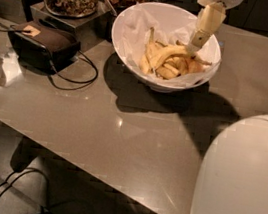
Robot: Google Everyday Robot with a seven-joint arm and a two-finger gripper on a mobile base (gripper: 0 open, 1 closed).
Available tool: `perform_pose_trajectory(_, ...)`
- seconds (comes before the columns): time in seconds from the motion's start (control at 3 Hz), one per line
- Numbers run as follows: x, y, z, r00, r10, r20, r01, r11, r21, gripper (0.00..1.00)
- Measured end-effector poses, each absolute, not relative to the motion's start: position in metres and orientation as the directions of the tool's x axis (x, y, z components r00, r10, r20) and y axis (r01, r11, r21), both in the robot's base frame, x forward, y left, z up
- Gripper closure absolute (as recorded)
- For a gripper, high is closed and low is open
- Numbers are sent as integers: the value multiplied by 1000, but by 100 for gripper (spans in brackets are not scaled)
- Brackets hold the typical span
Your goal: Pick banana from white bowl
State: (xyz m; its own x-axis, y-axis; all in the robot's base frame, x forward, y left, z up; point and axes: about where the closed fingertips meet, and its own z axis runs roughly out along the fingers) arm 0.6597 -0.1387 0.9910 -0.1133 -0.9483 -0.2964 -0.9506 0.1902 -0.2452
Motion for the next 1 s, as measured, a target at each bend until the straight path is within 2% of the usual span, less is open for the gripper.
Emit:
perform_pose_trajectory(0.33,668,-137,987,-108,-955,-276,-951,180,-252,26)
perform_pose_trajectory(0.67,673,-138,983,-114,-958,-263,-950,182,-252,41)
perform_pose_trajectory(1.0,675,-137,978,-113,-962,-250,-953,176,-248,42)
